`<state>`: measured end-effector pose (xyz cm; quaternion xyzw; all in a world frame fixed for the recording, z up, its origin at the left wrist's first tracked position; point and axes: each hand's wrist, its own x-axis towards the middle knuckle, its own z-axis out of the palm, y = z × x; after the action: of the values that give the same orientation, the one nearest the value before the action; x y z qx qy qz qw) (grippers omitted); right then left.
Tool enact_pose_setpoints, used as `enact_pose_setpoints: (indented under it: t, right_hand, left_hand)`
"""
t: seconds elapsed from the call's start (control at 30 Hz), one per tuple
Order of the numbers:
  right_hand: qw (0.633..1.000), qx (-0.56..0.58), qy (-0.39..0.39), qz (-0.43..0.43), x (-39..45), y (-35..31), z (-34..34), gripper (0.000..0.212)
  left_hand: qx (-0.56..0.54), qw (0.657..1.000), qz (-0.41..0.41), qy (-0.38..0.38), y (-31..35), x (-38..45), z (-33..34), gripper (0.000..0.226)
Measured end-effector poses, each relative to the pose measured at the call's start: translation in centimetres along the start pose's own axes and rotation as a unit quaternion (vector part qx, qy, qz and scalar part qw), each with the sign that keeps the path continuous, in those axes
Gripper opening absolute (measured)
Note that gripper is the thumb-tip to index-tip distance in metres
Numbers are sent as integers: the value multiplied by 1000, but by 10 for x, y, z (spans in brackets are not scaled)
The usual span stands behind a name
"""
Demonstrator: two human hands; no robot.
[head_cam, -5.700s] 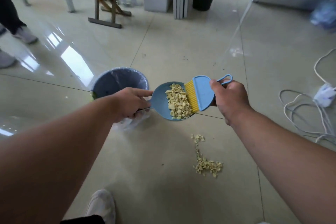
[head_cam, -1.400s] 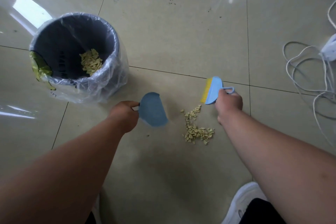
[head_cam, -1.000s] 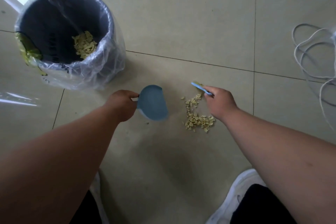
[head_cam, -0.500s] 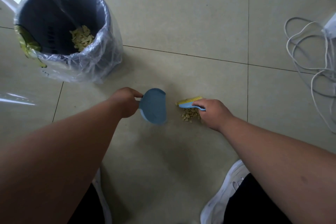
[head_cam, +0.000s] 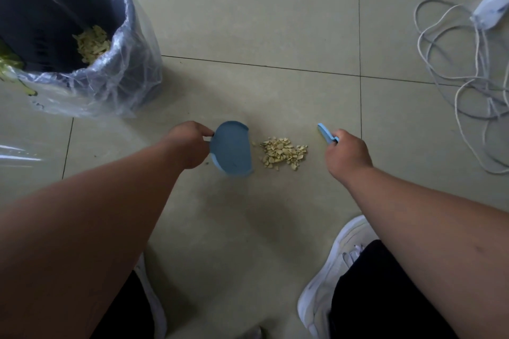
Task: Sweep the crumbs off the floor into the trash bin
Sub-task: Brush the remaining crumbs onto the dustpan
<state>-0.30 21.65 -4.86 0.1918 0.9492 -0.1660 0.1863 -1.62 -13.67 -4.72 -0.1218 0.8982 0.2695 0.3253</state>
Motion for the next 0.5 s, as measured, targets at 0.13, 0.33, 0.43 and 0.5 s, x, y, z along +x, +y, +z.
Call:
enact_pose_setpoints:
  t: [0.13,0.33,0.43,0.5]
  right_hand:
    - [999,-26,-27,-27,-15,-6,14,25]
    - [997,2,-55,-62,-38,-49,39,27]
    - [994,28,-60,-83,-48,-74,50,32]
    - [991,39,-76,-99,-57,-93,57,35]
  left_hand:
    - [-4,1000,1,-7,6,-1,5,39]
    - [-6,1000,1,-13,10,-2,9,36]
    - [-22,999,-2,-23,10,-3,14,36]
    - [-48,998,-9,-30,11,-3,17,37]
